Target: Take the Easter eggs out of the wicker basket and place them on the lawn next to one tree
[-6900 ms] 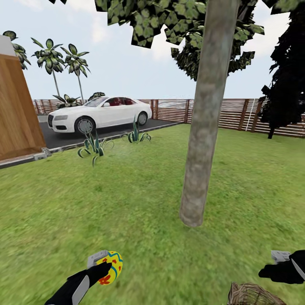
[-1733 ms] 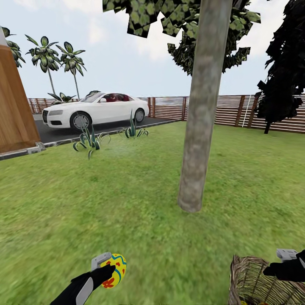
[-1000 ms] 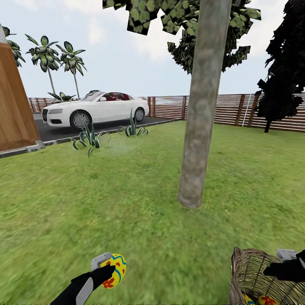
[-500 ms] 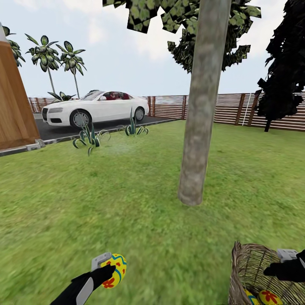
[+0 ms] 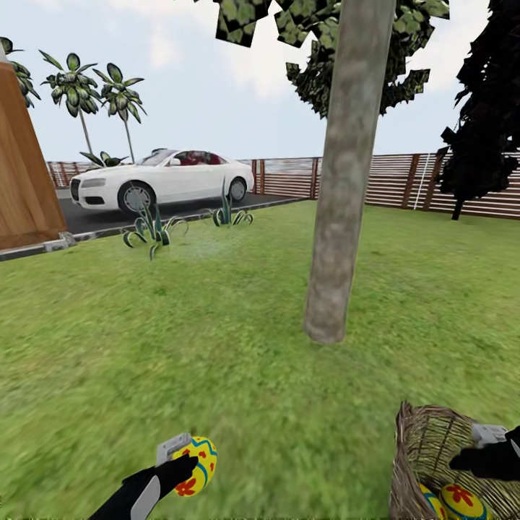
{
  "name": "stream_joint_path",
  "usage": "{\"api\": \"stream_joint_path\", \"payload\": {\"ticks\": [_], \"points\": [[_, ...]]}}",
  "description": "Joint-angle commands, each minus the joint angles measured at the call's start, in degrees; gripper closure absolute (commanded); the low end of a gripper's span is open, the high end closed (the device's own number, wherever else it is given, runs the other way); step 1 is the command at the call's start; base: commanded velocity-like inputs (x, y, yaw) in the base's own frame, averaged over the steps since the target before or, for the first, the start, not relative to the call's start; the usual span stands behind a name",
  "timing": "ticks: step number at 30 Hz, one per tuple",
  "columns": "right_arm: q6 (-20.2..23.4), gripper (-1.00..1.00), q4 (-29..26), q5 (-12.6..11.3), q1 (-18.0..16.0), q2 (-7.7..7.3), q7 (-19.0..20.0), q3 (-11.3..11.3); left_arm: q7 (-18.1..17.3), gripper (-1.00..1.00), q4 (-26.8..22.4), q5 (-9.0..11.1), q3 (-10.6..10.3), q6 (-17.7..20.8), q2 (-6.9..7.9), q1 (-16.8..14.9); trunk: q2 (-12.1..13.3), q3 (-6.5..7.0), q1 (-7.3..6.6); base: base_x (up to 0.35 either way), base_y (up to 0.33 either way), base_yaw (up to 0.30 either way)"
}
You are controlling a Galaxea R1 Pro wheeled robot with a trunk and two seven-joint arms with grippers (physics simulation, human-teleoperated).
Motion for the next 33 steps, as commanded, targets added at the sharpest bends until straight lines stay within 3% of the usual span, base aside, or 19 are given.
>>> {"api": "stream_joint_path", "payload": {"ticks": [1, 33], "points": [[0.3, -1.00, -0.1, -0.4, 0.0, -0.08, -0.1, 0.4, -0.2, 1.00, -0.1, 0.3, 0.4, 0.5, -0.05, 0.0, 0.0, -0.29, 0.01, 0.000, 0.000, 0.000], [0.3, -1.00, -0.1, -0.4, 0.0, -0.08, -0.1, 0.3, -0.2, 1.00, -0.1, 0.3, 0.4, 0.5, -0.05, 0.0, -0.5, -7.38, 0.84, 0.000, 0.000, 0.000]]}}
